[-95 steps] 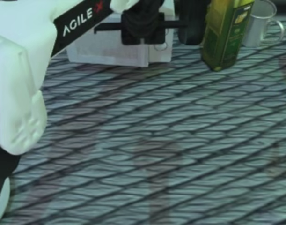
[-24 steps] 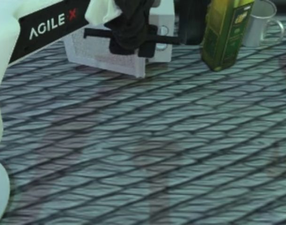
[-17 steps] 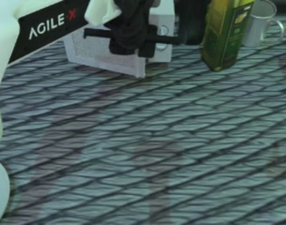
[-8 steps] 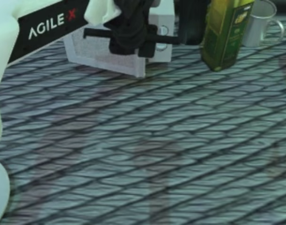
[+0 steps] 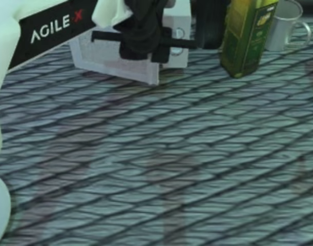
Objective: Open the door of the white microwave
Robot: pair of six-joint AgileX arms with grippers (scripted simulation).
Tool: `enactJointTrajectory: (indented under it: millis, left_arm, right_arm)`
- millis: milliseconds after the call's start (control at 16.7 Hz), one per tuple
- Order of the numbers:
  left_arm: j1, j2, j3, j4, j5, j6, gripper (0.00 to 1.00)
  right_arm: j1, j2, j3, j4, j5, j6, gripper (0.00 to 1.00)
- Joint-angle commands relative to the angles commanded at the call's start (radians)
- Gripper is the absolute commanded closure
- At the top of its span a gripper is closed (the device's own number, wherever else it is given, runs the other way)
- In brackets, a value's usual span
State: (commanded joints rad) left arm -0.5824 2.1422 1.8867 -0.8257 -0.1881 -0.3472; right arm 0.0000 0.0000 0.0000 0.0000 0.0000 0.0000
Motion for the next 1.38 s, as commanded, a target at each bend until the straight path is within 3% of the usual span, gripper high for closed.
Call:
enactJointTrajectory:
  millis: [420, 1380]
  left_arm:
    - [0.024, -0.088, -0.126, 0.061, 0.045, 0.099, 1.00]
    - [0.024, -0.089, -0.126, 0.061, 0.045, 0.100, 1.00]
  right_arm:
    - [0.000, 0.000, 0.000, 0.000, 0.000, 0.000, 0.00]
    - [0.000, 0.000, 0.000, 0.000, 0.000, 0.000, 0.00]
